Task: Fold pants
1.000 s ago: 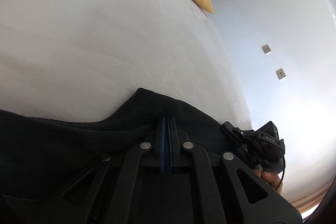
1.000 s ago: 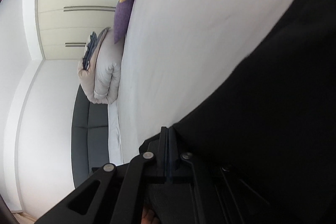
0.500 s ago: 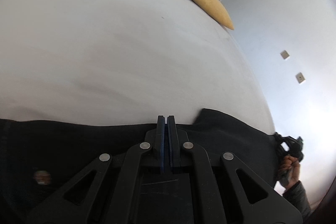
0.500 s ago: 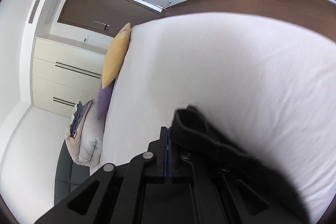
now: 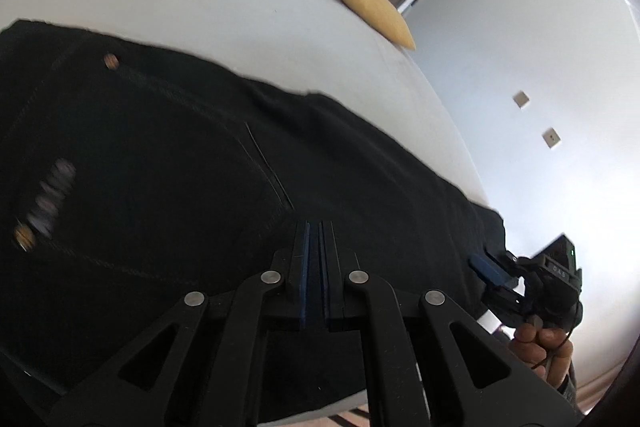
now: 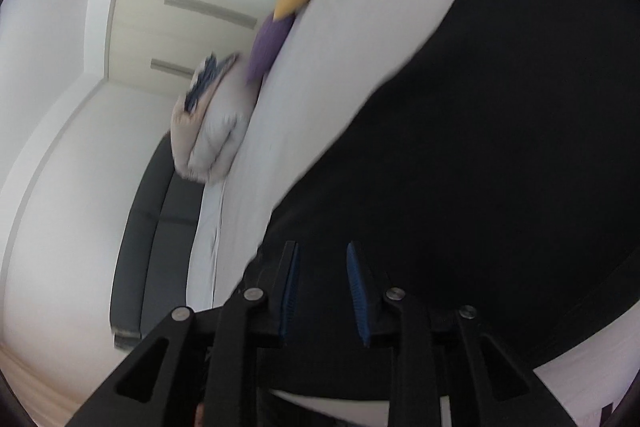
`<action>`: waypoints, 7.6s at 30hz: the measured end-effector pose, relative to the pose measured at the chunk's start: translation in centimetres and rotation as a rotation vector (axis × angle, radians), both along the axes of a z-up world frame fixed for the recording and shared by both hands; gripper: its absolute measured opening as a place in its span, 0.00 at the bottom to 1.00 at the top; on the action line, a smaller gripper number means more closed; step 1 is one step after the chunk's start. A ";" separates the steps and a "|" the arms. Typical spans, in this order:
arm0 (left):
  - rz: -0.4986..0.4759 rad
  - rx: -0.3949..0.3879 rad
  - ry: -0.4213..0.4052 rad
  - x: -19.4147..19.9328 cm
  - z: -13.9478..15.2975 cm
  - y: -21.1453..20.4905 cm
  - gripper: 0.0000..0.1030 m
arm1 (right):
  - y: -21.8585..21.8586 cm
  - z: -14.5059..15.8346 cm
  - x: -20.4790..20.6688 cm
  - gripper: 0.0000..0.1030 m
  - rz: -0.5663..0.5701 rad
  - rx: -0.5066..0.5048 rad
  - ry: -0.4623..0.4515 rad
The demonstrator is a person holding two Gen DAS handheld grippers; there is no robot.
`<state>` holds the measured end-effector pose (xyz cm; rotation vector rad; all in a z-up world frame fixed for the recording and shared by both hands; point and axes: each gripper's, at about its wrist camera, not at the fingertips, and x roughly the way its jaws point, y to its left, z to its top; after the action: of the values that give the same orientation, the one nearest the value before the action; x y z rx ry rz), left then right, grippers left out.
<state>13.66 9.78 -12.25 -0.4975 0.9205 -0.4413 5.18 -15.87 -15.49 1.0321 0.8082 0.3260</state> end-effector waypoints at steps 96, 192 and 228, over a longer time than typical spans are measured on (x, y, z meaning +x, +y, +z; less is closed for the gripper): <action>-0.327 -0.275 0.275 6.1 -1.8 -15.0 0.23 | 13.1 2.3 -7.0 0.12 0.151 -1.428 -0.283; -0.202 0.419 -0.014 -1.8 0.4 -5.2 0.11 | -2.9 -4.6 -4.2 0.00 0.337 -0.067 0.066; 0.665 -0.503 0.038 -17.0 -2.2 28.9 0.17 | 9.5 -2.0 9.2 0.51 0.486 -0.067 0.079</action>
<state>-3.31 38.68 -14.42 -1.2267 0.6217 -0.0457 14.35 -6.35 -17.50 0.7804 1.1334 0.6690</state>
